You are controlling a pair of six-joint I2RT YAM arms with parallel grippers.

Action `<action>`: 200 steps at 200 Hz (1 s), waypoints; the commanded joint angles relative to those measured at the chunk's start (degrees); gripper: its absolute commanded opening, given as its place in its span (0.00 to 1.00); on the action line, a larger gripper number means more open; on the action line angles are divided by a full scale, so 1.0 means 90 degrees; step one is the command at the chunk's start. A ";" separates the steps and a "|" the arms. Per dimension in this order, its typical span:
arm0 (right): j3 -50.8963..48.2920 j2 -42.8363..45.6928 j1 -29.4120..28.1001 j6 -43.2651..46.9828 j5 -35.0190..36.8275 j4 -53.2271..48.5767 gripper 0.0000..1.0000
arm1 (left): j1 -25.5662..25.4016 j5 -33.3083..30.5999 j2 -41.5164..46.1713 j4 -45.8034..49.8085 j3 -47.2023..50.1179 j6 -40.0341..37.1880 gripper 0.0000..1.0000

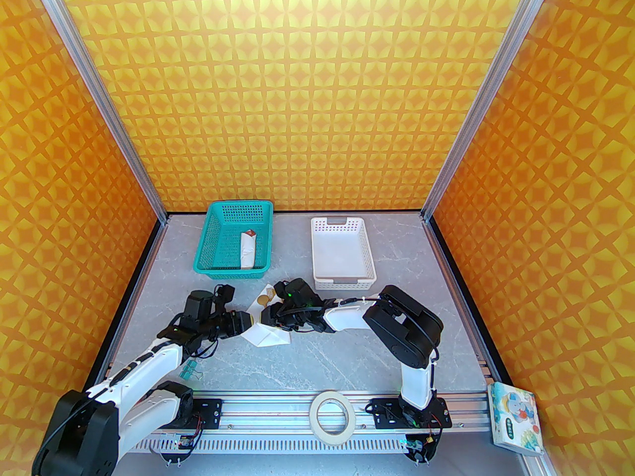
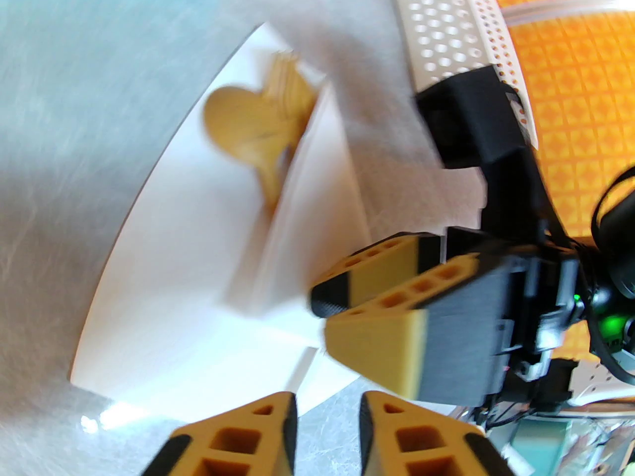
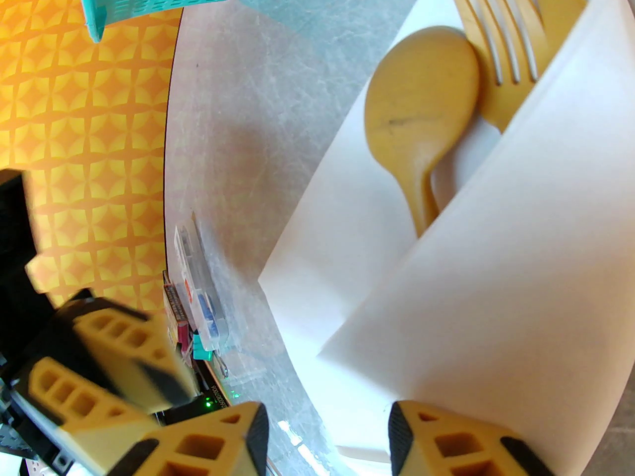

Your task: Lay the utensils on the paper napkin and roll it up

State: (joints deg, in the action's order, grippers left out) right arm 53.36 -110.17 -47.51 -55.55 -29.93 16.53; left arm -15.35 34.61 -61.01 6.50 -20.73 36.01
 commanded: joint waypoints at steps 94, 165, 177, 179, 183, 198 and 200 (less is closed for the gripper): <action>-0.0163 -0.0281 -0.0044 0.0100 0.0325 -0.0548 0.23 | 0.0065 0.0481 -0.1232 -0.1117 -0.0036 0.0414 0.43; -0.0121 -0.0284 -0.0043 0.0147 0.0328 -0.0629 0.16 | 0.0064 0.0461 -0.1856 -0.1242 -0.0305 0.0182 0.40; -0.0117 -0.0280 -0.0044 0.0148 0.0326 -0.0630 0.16 | 0.0063 0.0461 -0.1914 -0.1283 -0.0321 0.0179 0.39; -0.0111 -0.0279 -0.0044 0.0147 0.0320 -0.0634 0.16 | 0.0065 0.0461 -0.1920 -0.1290 -0.0318 0.0179 0.39; -0.0118 -0.0285 -0.0044 0.0147 0.0325 -0.0633 0.16 | 0.0065 0.0461 -0.1939 -0.1307 -0.0328 0.0176 0.39; -0.0119 -0.0286 -0.0042 0.0156 0.0311 -0.0631 0.16 | 0.0057 0.0461 -0.2015 -0.1362 -0.0349 0.0160 0.38; -0.0116 -0.0283 -0.0043 0.0156 0.0312 -0.0630 0.16 | 0.0056 0.0461 -0.2026 -0.1366 -0.0354 0.0154 0.38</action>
State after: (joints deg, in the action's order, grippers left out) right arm 53.25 -111.02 -47.51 -55.27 -28.49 14.74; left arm -15.09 38.13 -78.13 -4.01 -22.44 38.79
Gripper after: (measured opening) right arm 0.158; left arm 0.388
